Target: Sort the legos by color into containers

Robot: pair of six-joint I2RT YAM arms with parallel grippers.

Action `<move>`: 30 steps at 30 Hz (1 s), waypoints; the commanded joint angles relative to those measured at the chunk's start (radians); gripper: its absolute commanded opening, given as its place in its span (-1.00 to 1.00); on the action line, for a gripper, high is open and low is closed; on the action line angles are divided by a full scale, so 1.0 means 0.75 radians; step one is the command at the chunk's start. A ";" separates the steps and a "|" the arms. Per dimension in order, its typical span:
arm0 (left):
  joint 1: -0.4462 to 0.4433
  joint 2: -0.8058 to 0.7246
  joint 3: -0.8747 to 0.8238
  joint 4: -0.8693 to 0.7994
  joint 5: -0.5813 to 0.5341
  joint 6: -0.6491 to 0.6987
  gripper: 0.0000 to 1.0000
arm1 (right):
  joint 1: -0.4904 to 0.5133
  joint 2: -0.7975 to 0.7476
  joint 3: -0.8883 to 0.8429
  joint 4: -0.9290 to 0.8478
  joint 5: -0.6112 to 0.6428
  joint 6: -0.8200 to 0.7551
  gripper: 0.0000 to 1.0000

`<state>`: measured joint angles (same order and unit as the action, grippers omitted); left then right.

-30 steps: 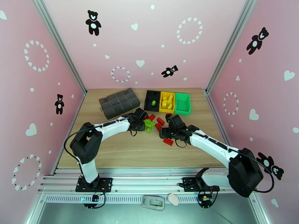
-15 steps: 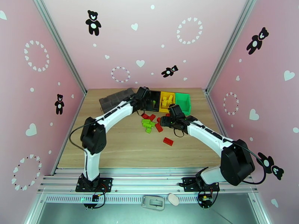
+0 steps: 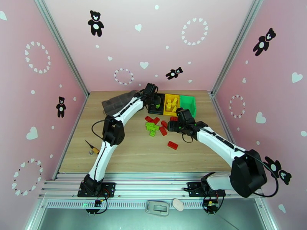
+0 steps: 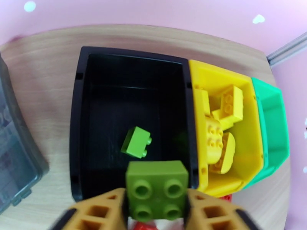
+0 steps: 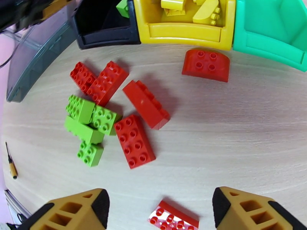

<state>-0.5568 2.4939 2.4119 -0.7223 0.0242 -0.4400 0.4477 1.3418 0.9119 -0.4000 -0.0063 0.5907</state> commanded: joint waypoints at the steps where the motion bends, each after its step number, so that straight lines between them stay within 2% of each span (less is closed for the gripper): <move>1: 0.000 0.005 0.053 -0.035 0.039 -0.002 0.25 | 0.000 -0.075 -0.039 0.013 -0.034 -0.044 0.60; 4: -0.002 -0.030 0.019 -0.014 0.041 -0.007 0.42 | 0.001 -0.092 -0.049 0.018 -0.051 -0.062 0.60; 10: -0.026 -0.144 -0.080 0.013 0.030 0.006 0.45 | 0.022 -0.054 -0.028 0.019 -0.101 -0.090 0.45; 14: -0.061 -0.290 -0.244 0.064 -0.007 0.021 0.45 | 0.081 -0.001 0.017 0.005 -0.090 -0.110 0.37; 20: -0.081 -0.652 -0.733 0.234 -0.107 -0.018 0.47 | 0.171 0.114 0.103 -0.012 -0.078 -0.119 0.35; 24: -0.078 -0.911 -1.089 0.322 -0.204 -0.077 0.63 | 0.229 0.218 0.149 0.008 -0.081 -0.099 0.38; 30: -0.055 -1.166 -1.521 0.364 -0.236 -0.153 0.72 | 0.325 0.416 0.220 0.056 -0.084 -0.058 0.42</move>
<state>-0.6098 1.6577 1.3823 -0.4767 -0.1143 -0.5114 0.6651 1.5959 1.0367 -0.3721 -0.0677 0.5259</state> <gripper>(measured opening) 0.858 0.709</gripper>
